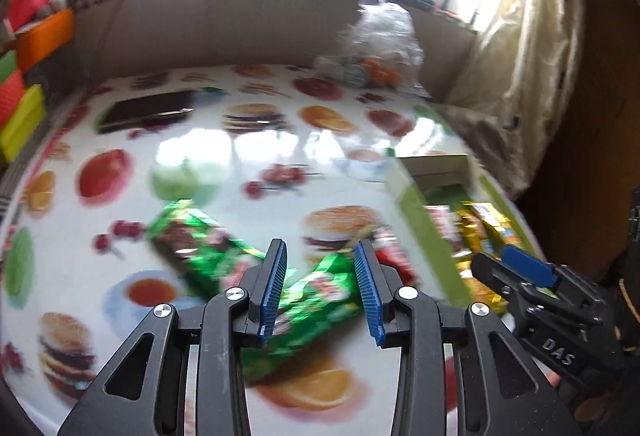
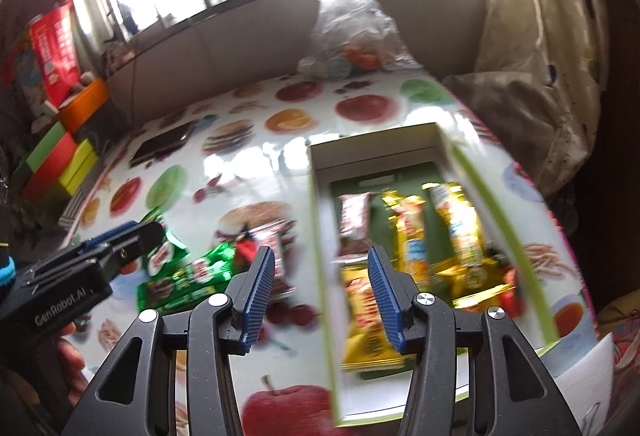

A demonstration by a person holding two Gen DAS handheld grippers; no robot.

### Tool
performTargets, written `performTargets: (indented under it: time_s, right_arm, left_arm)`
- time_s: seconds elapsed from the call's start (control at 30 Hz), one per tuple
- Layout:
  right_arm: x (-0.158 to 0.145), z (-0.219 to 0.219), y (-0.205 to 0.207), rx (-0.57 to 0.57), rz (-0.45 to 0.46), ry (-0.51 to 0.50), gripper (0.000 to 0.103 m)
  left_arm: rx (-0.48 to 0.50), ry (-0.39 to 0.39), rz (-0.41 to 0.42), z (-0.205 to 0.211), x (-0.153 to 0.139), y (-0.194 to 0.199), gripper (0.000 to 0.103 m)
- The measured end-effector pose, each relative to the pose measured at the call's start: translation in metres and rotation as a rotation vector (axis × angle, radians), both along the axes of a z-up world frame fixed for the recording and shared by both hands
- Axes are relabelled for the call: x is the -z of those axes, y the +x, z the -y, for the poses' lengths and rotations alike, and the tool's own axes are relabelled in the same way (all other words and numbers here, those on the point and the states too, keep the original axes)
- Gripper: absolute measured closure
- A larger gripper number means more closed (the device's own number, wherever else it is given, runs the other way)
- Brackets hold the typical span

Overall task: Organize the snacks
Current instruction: 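Withdraw both open grippers from the box back toward the green Milo packs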

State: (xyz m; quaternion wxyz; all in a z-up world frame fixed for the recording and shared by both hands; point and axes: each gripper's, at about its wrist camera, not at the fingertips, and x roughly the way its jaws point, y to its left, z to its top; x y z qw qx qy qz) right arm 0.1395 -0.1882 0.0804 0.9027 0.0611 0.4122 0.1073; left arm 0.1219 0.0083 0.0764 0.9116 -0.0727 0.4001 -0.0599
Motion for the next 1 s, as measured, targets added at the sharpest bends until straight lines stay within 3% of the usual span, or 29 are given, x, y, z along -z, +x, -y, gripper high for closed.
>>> performTargets:
  time_s: [0.57, 0.77, 1.0]
  right_arm:
    - [0.032, -0.077, 0.000, -0.159, -0.124, 0.065, 0.054]
    - [0.050, -0.091, 0.011, -0.147, -0.216, 0.164, 0.054]
    - [0.056, -0.100, 0.029, -0.103, -0.242, 0.174, 0.051]
  left_arm:
    - [-0.130, -0.030, -0.035, -0.067, 0.018, -0.016, 0.066]
    - [-0.161, -0.030, -0.037, -0.085, 0.020, -0.021, 0.066]
    - [-0.190, -0.039, -0.041, -0.103, 0.023, -0.023, 0.066]
